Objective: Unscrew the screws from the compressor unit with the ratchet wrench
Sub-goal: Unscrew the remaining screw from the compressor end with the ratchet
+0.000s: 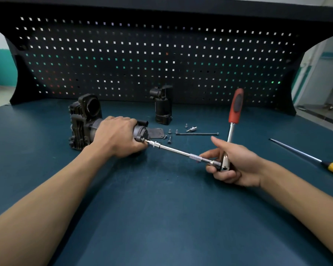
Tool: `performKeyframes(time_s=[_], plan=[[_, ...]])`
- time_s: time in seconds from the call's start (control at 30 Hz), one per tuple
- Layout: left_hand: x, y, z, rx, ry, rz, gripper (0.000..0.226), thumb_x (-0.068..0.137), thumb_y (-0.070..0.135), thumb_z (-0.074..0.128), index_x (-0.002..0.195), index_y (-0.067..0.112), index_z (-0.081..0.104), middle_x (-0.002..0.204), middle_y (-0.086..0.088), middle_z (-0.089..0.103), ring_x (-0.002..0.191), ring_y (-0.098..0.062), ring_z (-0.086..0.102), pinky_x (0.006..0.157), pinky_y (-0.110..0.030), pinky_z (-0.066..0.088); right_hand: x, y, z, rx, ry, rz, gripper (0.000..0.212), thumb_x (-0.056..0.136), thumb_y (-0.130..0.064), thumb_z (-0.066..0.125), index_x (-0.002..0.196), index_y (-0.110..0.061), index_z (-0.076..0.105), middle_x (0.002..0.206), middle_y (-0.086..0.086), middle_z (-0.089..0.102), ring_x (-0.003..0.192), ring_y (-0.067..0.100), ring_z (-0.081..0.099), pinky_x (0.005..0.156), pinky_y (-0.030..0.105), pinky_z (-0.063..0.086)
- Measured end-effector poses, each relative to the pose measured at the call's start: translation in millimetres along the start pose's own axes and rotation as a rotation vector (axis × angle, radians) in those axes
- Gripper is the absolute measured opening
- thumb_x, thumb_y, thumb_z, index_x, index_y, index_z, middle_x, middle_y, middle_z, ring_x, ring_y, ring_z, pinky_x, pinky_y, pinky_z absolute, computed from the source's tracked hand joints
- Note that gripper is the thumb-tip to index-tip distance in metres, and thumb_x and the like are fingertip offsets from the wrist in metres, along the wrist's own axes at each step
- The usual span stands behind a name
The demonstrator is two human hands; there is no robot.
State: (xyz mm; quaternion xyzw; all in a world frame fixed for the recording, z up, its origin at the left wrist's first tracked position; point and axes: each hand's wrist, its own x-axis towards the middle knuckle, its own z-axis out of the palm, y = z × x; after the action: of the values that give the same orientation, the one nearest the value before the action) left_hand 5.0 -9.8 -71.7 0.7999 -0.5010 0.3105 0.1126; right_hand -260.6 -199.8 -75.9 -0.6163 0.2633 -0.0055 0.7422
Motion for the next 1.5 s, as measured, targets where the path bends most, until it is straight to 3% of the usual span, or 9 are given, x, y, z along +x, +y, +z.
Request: performKeyframes(time_s=[0.23, 0.37, 0.67, 0.77, 0.97, 1.07, 1.2, 1.33, 1.5], plan=[[1, 1, -2, 0.002, -0.007, 0.0, 0.05, 0.064, 0.077, 0.046, 0.077, 0.028, 0.052, 0.084, 0.005, 0.068, 0.082, -0.024, 0.063, 0.07, -0.032, 0.029, -1, -3, -3, 0.279, -0.145, 0.105, 0.065, 0.089, -0.058, 0.044, 0.089, -0.002, 0.077, 0.064, 0.006, 0.049, 0.028, 0.005, 0.031, 0.027, 0.009, 0.019], [0, 0, -2, -0.002, -0.015, -0.004, 0.05, 0.064, 0.075, 0.046, 0.078, 0.028, 0.055, 0.083, 0.005, 0.067, 0.081, -0.025, 0.062, 0.07, -0.032, 0.029, 2, 0, -2, 0.208, -0.083, 0.062, 0.062, 0.092, -0.059, 0.043, 0.083, -0.008, 0.077, 0.063, 0.009, 0.052, 0.028, 0.008, 0.031, 0.028, 0.011, 0.022], [-1, 1, -2, -0.015, 0.0, -0.019, 0.048, 0.063, 0.074, 0.048, 0.075, 0.029, 0.054, 0.078, 0.006, 0.066, 0.078, -0.024, 0.062, 0.068, -0.032, 0.029, 11, 13, -1, -0.342, 0.29, -0.478, 0.051, 0.105, -0.047, 0.039, 0.094, -0.007, 0.068, 0.059, 0.019, 0.062, 0.035, 0.019, 0.036, 0.037, 0.022, 0.03], [-1, 2, -2, -0.024, 0.002, -0.017, 0.047, 0.062, 0.075, 0.047, 0.075, 0.03, 0.053, 0.078, 0.007, 0.065, 0.077, -0.024, 0.063, 0.067, -0.032, 0.03, 9, 15, -2, -0.489, 0.326, -0.668, 0.039, 0.101, -0.048, 0.043, 0.094, -0.021, 0.071, 0.062, 0.01, 0.063, 0.041, 0.02, 0.044, 0.042, 0.027, 0.037], [0, 0, -2, -0.002, -0.007, -0.026, 0.052, 0.061, 0.074, 0.047, 0.081, 0.028, 0.06, 0.082, 0.007, 0.068, 0.08, -0.023, 0.063, 0.068, -0.031, 0.03, 12, 21, -9, -0.992, 0.455, -0.937, 0.037, 0.099, -0.044, 0.048, 0.111, -0.02, 0.074, 0.086, -0.028, 0.063, 0.088, -0.002, 0.062, 0.079, 0.004, 0.042], [0, 0, -1, -0.01, -0.014, -0.028, 0.053, 0.062, 0.075, 0.047, 0.083, 0.029, 0.061, 0.083, 0.008, 0.067, 0.08, -0.022, 0.063, 0.068, -0.032, 0.031, 13, 22, -12, -1.225, 0.52, -1.101, 0.027, 0.1, -0.033, 0.055, 0.113, -0.018, 0.073, 0.085, -0.011, 0.061, 0.077, 0.01, 0.06, 0.07, 0.03, 0.052], [1, 1, -2, -0.006, -0.023, -0.036, 0.053, 0.061, 0.075, 0.048, 0.083, 0.029, 0.06, 0.083, 0.008, 0.067, 0.08, -0.022, 0.063, 0.068, -0.032, 0.032, 11, 20, -17, -1.467, 0.557, -1.272, 0.027, 0.097, -0.027, 0.057, 0.119, -0.015, 0.069, 0.092, -0.003, 0.061, 0.078, 0.019, 0.059, 0.055, 0.036, 0.052], [0, 3, -3, -0.019, -0.041, -0.047, 0.049, 0.06, 0.075, 0.048, 0.077, 0.03, 0.054, 0.079, 0.008, 0.065, 0.071, -0.02, 0.055, 0.068, -0.032, 0.031, 13, 23, -20, -1.472, 0.596, -1.269, 0.025, 0.096, -0.027, 0.058, 0.118, -0.018, 0.068, 0.094, -0.005, 0.059, 0.081, 0.018, 0.059, 0.052, 0.037, 0.051], [1, 3, -4, -0.01, -0.053, -0.036, 0.046, 0.062, 0.072, 0.048, 0.076, 0.029, 0.051, 0.082, 0.007, 0.065, 0.079, -0.022, 0.059, 0.07, -0.032, 0.029, 22, 28, -23, -1.276, 0.49, -1.072, 0.02, 0.093, -0.038, 0.055, 0.112, -0.034, 0.061, 0.087, -0.016, 0.054, 0.078, 0.003, 0.053, 0.066, 0.034, 0.051]])
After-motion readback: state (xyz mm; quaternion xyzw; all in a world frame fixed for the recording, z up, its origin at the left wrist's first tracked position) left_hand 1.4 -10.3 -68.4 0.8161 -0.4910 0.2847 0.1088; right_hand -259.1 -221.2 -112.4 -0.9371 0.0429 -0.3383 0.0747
